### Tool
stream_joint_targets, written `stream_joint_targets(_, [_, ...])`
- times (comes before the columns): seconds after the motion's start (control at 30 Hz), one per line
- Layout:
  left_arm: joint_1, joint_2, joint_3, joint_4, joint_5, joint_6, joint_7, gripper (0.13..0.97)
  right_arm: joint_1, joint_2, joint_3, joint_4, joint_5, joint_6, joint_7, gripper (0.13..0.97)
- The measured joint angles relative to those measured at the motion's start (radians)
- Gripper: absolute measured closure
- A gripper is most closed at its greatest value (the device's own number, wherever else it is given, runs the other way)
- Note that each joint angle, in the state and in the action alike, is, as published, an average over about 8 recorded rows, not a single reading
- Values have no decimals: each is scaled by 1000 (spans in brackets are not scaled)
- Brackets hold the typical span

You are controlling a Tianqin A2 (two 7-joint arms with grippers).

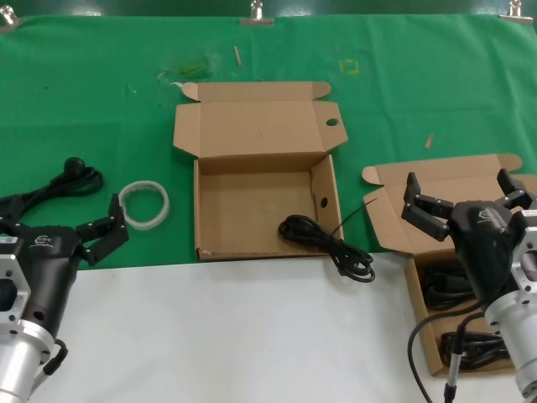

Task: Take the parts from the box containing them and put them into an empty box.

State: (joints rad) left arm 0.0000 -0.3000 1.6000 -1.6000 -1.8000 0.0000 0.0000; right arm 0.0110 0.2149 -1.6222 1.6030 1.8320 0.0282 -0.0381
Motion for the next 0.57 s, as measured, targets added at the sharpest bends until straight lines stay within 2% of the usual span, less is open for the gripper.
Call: stream_joint_targets(0.57, [0,0,0,0,0,0,0,132,0,0,0,0,0,0,0,129])
